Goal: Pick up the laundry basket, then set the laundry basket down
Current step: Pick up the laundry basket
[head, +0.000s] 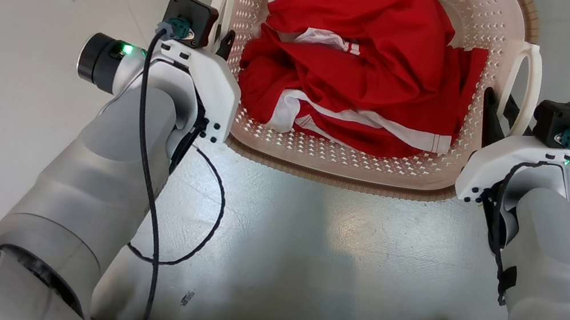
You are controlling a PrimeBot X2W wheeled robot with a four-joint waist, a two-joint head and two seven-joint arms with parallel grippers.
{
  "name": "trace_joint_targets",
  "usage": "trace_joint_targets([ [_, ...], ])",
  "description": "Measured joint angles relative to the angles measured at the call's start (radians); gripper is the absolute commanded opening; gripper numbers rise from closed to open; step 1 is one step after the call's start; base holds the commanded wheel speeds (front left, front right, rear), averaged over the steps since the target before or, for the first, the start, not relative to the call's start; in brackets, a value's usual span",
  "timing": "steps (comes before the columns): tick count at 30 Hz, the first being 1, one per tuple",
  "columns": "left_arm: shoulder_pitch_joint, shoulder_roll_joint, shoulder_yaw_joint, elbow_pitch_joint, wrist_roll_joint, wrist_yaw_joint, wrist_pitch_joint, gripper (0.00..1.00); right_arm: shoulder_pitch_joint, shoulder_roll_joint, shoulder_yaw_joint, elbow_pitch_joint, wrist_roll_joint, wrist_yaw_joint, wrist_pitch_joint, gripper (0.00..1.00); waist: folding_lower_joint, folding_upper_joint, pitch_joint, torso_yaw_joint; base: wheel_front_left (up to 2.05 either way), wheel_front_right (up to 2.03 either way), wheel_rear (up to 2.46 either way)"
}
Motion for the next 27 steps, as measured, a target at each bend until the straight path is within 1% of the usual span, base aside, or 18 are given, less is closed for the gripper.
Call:
trace_joint_targets([
  [6,0.0,-0.002,-0.016,0.007,-0.018,0.003,0.002,0.0,-0.003,-0.006,0.02,0.019,0.015,-0.001,0.0,0.0,0.0,0.0,-0.009,0.003,0.0,0.0,0.0],
  [11,0.007,-0.002,-0.03,0.002,-0.052,0.018,0.003,0.0,-0.002,-0.004,0.021,0.033,0.014,-0.001,0.0,0.0,0.0,0.0,-0.033,0.012,0.0,0.0,0.0],
  [14,0.022,-0.002,-0.043,-0.006,-0.066,0.03,0.021,0.0,-0.001,-0.004,0.021,0.055,0.006,-0.001,0.0,0.0,0.0,0.0,-0.053,0.018,0.0,0.0,0.0],
  [20,0.077,0.0,-0.071,-0.04,-0.113,0.055,0.033,0.0,0.005,-0.007,0.028,0.088,-0.027,-0.001,0.002,0.0,0.0,0.0,-0.108,0.032,0.0,0.0,0.0],
  [27,0.183,0.007,-0.13,-0.089,-0.192,0.092,0.056,0.0,0.052,-0.013,0.064,0.118,-0.026,-0.001,0.033,0.0,0.0,0.0,-0.212,0.052,0.0,0.0,0.0],
])
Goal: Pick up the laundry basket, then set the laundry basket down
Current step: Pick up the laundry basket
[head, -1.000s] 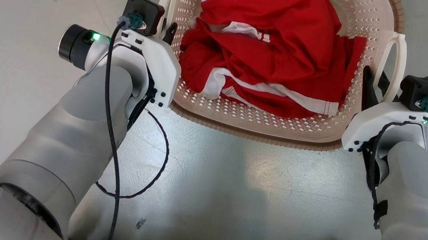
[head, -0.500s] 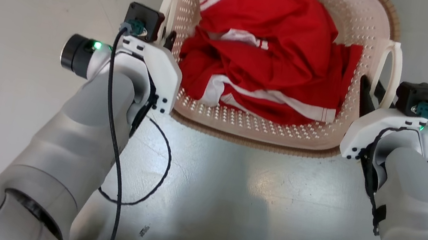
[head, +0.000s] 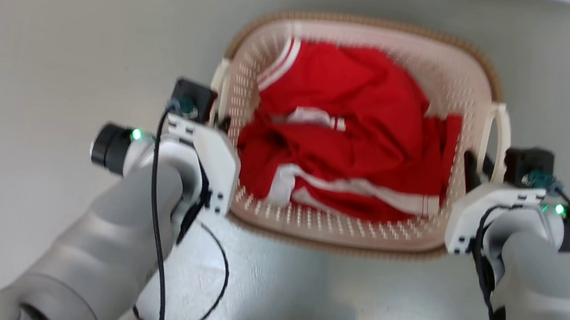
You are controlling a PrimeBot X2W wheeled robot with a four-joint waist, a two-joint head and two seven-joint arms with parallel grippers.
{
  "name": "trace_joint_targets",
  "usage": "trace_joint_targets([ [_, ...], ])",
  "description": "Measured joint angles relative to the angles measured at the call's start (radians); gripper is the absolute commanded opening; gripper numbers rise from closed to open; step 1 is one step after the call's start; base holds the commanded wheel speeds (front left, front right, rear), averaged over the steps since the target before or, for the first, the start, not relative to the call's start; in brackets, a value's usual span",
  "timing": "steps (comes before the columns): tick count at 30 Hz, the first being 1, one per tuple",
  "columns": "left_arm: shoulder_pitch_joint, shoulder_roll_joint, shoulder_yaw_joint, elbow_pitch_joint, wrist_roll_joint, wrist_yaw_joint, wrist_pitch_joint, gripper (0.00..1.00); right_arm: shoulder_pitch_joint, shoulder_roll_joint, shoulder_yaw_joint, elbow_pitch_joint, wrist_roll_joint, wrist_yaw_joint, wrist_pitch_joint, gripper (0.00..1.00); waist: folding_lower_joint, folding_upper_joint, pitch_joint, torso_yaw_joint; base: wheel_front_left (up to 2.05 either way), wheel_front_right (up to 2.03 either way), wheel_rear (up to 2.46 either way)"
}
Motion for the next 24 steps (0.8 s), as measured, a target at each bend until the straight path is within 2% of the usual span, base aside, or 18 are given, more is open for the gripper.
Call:
trace_joint_targets([
  [4,0.053,0.002,-0.042,-0.015,-0.029,0.018,0.018,0.0,0.046,-0.001,0.041,0.007,0.025,0.0,0.026,0.0,0.0,0.0,-0.065,0.008,0.0,0.0,0.0],
  [10,0.127,0.002,-0.095,-0.013,-0.066,0.033,0.029,0.0,0.13,-0.001,0.138,0.01,0.126,0.0,0.064,0.0,0.0,0.0,-0.178,0.015,0.0,0.0,0.0],
  [18,0.239,0.002,-0.137,0.017,-0.115,0.029,0.044,0.0,0.254,0.001,0.303,-0.024,0.28,-0.001,0.152,0.0,0.0,0.0,-0.343,0.006,0.0,0.0,0.0],
  [24,0.302,0.003,-0.164,0.034,-0.143,0.022,0.071,0.0,0.324,0.0,0.388,-0.058,0.375,-0.001,0.213,0.0,0.0,0.0,-0.466,-0.006,0.0,0.0,0.0],
])
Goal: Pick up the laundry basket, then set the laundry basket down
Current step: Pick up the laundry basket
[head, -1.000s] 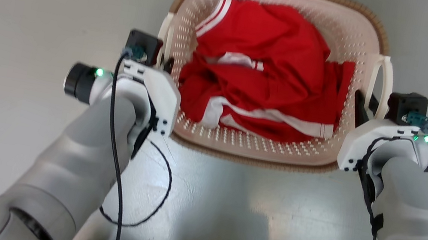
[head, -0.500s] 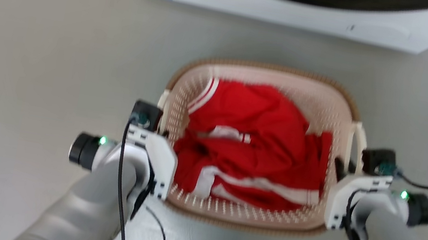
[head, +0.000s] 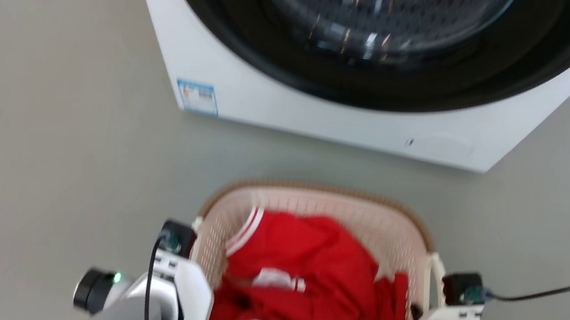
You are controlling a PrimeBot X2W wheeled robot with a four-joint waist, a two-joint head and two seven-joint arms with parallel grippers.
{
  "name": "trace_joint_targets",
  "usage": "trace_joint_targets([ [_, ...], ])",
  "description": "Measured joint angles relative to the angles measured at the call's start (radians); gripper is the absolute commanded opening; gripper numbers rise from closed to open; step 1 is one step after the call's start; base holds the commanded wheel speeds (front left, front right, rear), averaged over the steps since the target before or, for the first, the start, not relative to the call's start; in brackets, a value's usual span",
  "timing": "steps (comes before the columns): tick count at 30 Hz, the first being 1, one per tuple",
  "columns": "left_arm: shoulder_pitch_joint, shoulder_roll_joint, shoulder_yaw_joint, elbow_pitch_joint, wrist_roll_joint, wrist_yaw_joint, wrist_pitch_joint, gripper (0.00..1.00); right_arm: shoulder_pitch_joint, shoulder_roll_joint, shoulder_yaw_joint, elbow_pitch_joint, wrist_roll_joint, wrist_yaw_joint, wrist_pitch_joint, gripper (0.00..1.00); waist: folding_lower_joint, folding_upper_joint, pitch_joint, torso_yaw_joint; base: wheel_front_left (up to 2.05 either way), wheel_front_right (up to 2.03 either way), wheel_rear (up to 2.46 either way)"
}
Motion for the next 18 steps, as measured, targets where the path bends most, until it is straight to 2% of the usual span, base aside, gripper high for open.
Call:
trace_joint_targets([
  [4,0.056,0.001,-0.019,0.008,-0.015,-0.015,0.029,0.0,0.052,0.001,0.047,-0.005,0.046,0.0,0.039,0.0,0.0,0.0,-0.08,-0.009,0.0,0.0,0.0],
  [11,0.127,0.004,-0.051,0.007,-0.044,-0.016,0.061,0.0,0.117,0.001,0.105,-0.012,0.103,0.0,0.08,0.0,0.0,0.0,-0.205,-0.02,0.0,0.0,0.0],
  [18,0.161,0.006,-0.07,0.005,-0.064,-0.016,0.077,0.0,0.15,0.0,0.145,-0.013,0.138,-0.001,0.098,0.0,0.0,0.0,-0.289,-0.025,0.0,0.0,0.0],
])
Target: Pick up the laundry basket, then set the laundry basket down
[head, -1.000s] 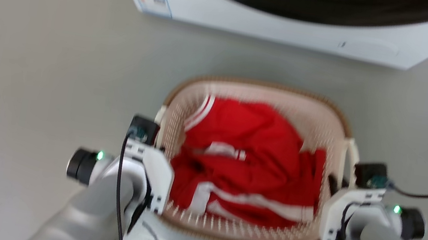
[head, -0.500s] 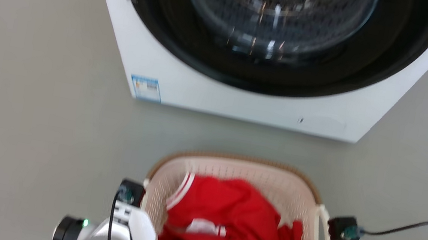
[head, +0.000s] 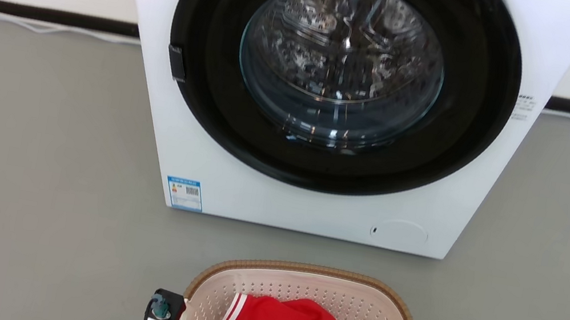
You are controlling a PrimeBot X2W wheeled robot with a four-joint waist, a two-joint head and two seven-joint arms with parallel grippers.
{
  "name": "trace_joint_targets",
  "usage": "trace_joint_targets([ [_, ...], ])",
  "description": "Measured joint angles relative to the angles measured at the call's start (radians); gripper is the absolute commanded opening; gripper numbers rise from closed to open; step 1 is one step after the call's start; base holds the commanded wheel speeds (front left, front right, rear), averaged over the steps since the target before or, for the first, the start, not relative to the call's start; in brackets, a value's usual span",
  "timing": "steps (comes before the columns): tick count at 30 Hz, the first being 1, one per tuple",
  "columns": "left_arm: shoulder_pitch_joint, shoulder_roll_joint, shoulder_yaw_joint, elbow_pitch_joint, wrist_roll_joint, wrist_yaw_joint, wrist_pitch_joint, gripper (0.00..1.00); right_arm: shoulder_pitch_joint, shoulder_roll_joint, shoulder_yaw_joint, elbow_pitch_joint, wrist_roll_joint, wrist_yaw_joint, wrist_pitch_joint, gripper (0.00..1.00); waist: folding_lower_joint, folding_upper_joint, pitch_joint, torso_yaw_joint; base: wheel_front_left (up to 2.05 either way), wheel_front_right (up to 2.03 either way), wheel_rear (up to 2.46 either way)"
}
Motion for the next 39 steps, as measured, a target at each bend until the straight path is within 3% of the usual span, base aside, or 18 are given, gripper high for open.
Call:
trace_joint_targets([
  [11,0.023,0.005,-0.02,0.002,-0.03,0.0,0.005,0.0,0.016,0.0,0.038,-0.003,0.043,0.0,0.008,0.0,0.0,0.0001,-0.05,-0.008,0.0,0.0,0.0],
  [39,0.023,0.003,-0.061,0.017,-0.064,-0.005,0.004,0.0,0.014,0.001,0.094,0.013,0.111,0.0,-0.001,0.0,0.0,0.0,-0.045,-0.015,0.0,0.0,0.0],
])
